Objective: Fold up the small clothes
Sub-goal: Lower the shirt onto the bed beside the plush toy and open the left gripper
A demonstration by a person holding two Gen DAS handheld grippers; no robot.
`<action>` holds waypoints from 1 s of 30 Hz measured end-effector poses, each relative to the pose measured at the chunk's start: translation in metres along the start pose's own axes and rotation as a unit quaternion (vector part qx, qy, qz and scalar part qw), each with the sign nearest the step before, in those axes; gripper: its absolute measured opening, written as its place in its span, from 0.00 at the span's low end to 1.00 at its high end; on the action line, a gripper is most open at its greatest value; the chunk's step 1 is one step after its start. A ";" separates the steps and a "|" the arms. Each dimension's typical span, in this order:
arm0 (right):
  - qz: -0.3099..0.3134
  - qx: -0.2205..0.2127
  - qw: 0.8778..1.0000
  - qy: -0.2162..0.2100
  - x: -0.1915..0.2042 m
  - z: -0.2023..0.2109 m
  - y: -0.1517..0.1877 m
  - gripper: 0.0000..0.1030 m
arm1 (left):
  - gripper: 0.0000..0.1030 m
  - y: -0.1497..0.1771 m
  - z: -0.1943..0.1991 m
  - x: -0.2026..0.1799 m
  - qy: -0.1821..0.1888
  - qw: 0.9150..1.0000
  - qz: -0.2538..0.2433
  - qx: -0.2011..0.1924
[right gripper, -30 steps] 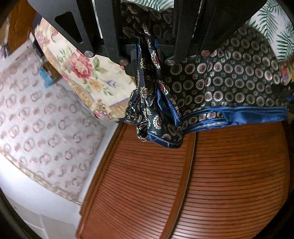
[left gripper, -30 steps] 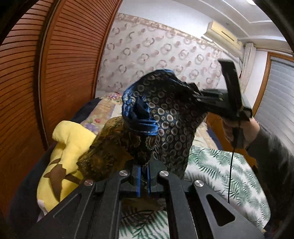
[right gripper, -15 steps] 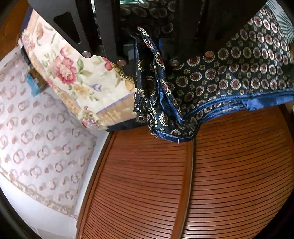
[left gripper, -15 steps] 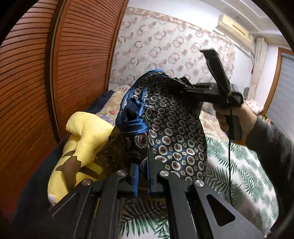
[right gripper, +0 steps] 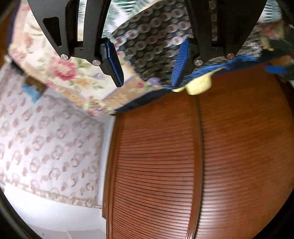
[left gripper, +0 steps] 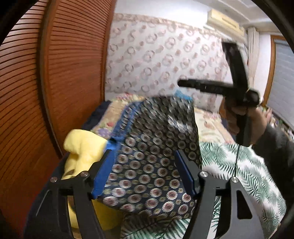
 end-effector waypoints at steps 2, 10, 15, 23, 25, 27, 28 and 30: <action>-0.001 0.011 1.000 -0.028 0.008 -0.001 0.010 0.54 | 0.67 0.009 -0.021 -0.011 0.004 1.000 -0.010 0.027; -0.023 0.091 0.994 -0.051 -0.002 -0.063 0.061 0.54 | 0.67 0.040 -0.066 -0.008 -0.011 0.996 -0.009 0.088; -0.035 0.100 0.993 -0.053 -0.012 -0.089 0.075 0.54 | 0.67 0.046 -0.071 0.000 -0.010 0.996 0.007 0.091; -0.056 0.089 0.994 -0.031 0.005 -0.081 0.076 0.54 | 0.67 0.040 -0.061 -0.007 -0.020 0.997 0.002 0.079; -0.066 0.089 0.994 -0.016 0.008 -0.074 0.082 0.54 | 0.67 0.037 -0.058 -0.011 -0.023 0.997 -0.002 0.075; -0.072 0.094 0.993 0.000 0.014 -0.059 0.082 0.54 | 0.67 0.036 -0.052 -0.015 -0.024 0.997 -0.008 0.067; -0.074 0.092 0.993 0.001 0.018 -0.049 0.081 0.54 | 0.67 0.035 -0.047 -0.018 -0.023 0.998 -0.011 0.062; -0.079 0.086 0.993 0.000 0.030 -0.026 0.079 0.55 | 0.67 0.034 -0.039 -0.024 -0.019 0.998 -0.013 0.054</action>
Point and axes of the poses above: each gripper's, at about its wrist camera, not at the fingertips, and z roughly against the way its jaws point, x to its left, y to its underside, the point moved 8 cm from there along -z, roughly the way its jaws point, and after that the axes turned 7 degrees about z, right-handed, at the moved point
